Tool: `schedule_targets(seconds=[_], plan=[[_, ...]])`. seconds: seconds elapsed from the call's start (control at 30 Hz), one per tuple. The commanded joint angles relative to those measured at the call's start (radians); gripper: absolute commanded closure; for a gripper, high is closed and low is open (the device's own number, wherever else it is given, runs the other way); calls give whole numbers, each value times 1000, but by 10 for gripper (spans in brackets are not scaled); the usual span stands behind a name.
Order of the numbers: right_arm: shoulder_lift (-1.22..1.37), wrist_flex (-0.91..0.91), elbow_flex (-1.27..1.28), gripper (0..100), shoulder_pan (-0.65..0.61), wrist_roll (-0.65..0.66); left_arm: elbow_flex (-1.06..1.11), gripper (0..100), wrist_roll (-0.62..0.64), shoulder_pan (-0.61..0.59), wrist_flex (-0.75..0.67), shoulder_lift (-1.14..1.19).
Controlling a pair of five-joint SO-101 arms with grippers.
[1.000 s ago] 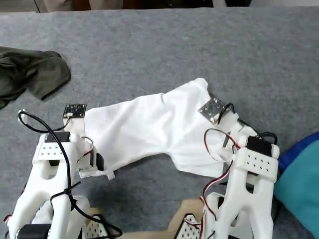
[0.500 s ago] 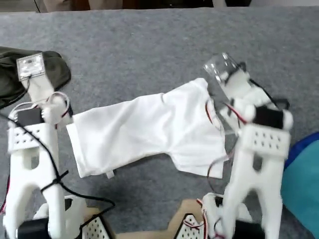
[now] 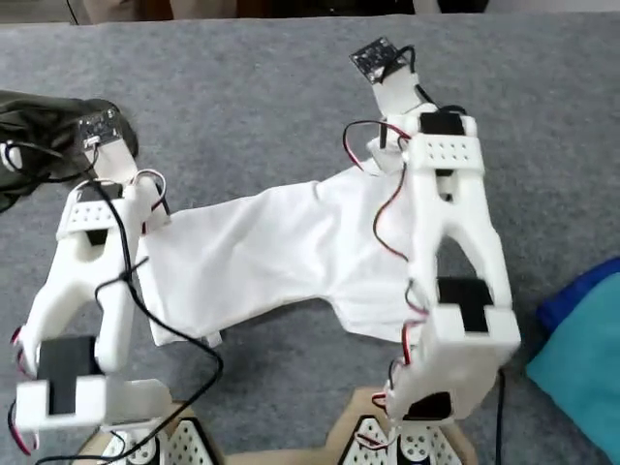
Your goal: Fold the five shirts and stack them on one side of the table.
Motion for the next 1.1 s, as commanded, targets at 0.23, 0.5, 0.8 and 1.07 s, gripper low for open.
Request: schedule_targets(seconds=[0.23, 0.5, 0.8, 1.07], plan=[[239, -17, -242, 992, 27, 17, -161, 981, 5, 0, -12, 219], [475, 184, -533, 992, 74, 89, -169, 981, -71, -2, -11, 226], [779, 480, -1082, 993, 79, 164, -253, 981, -94, -95, 118, 294], [920, 609, -1419, 993, 88, 172, -298, 981, -107, -104, 150, 335]])
